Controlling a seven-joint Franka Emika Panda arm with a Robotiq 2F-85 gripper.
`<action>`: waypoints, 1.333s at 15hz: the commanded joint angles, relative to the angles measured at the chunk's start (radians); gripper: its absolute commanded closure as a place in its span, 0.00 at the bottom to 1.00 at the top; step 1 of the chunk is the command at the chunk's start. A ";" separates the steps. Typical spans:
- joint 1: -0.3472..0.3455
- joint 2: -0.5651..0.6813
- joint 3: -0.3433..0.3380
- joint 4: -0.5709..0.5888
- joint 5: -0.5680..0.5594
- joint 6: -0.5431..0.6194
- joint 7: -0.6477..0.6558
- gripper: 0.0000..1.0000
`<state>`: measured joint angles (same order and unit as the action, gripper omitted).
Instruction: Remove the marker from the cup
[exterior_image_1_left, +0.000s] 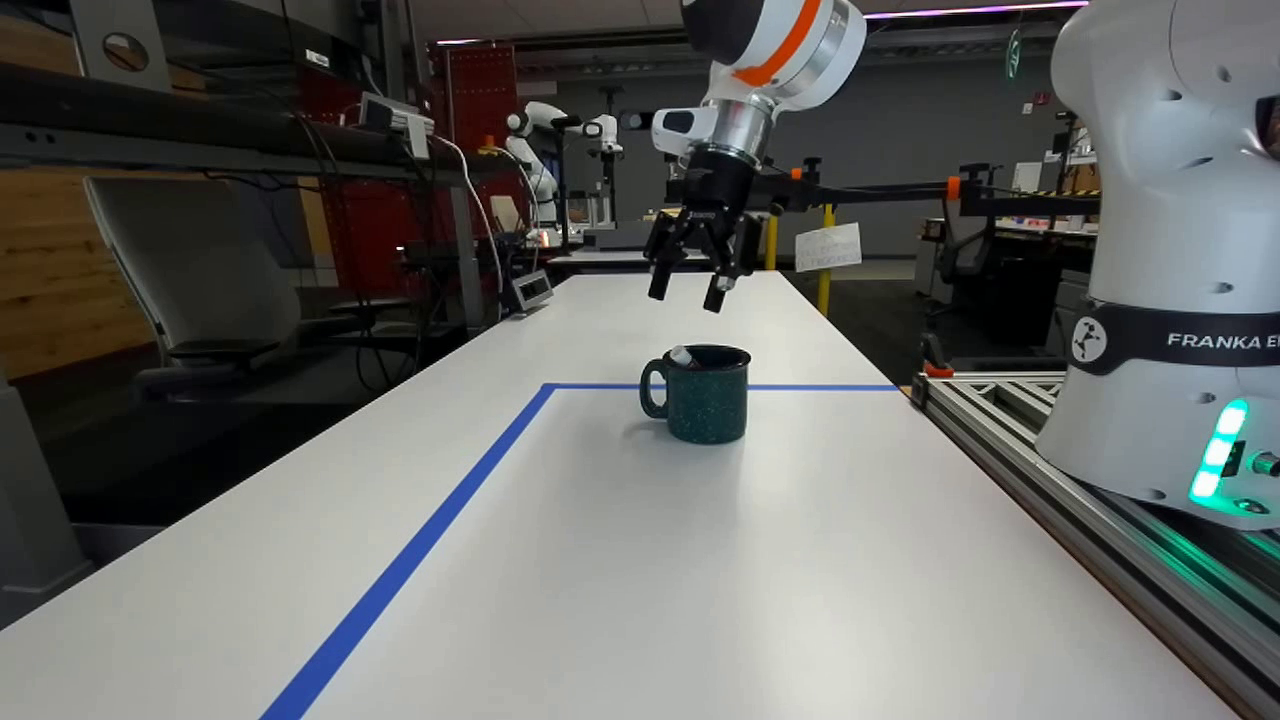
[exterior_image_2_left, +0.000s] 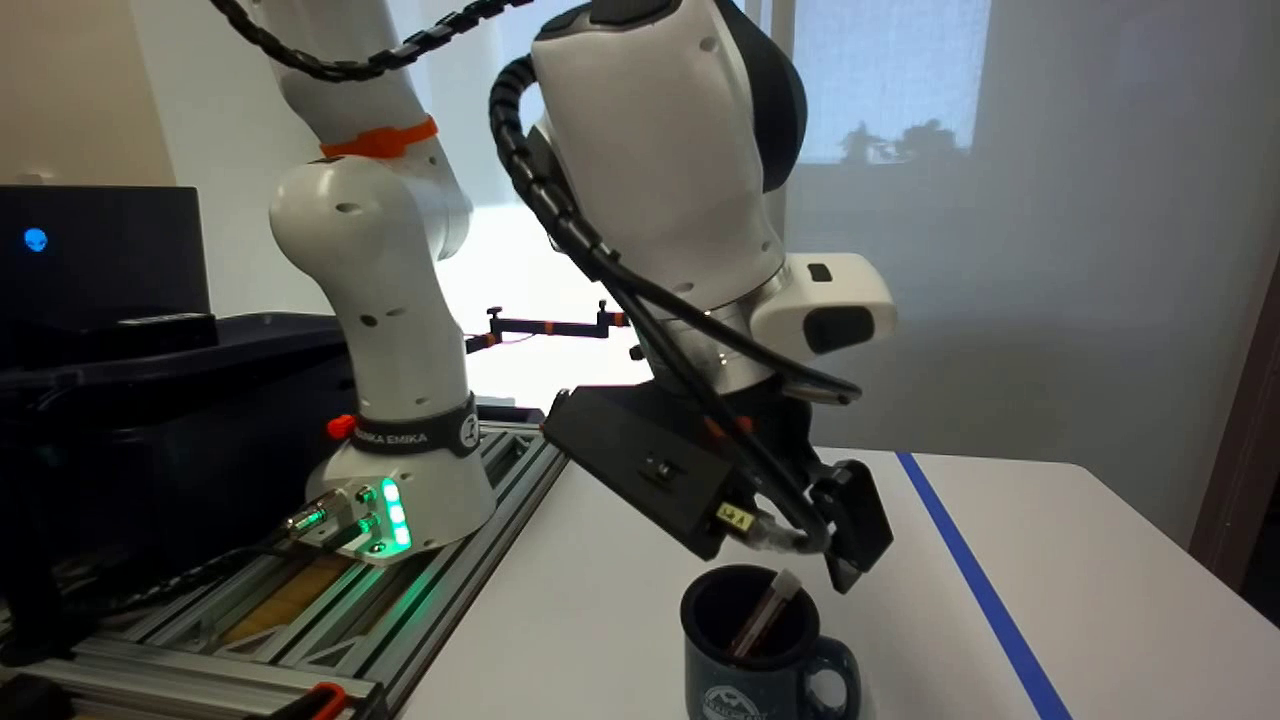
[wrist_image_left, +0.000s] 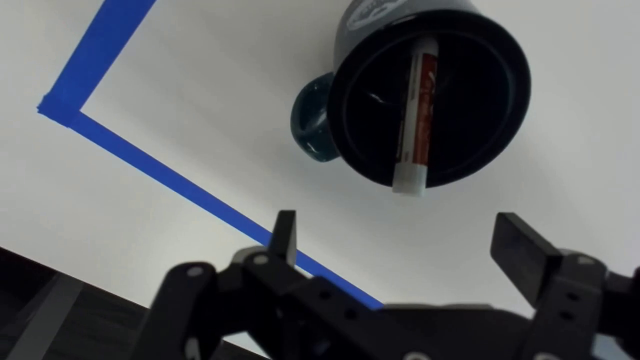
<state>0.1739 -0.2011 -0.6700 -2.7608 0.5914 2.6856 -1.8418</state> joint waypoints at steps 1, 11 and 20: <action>0.027 0.049 -0.005 0.000 0.060 0.063 -0.039 0.00; 0.056 0.126 0.020 0.001 0.126 0.093 -0.064 0.08; 0.068 0.155 0.047 0.001 0.212 0.137 -0.099 0.78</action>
<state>0.2283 -0.0609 -0.6310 -2.7595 0.7476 2.7898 -1.8975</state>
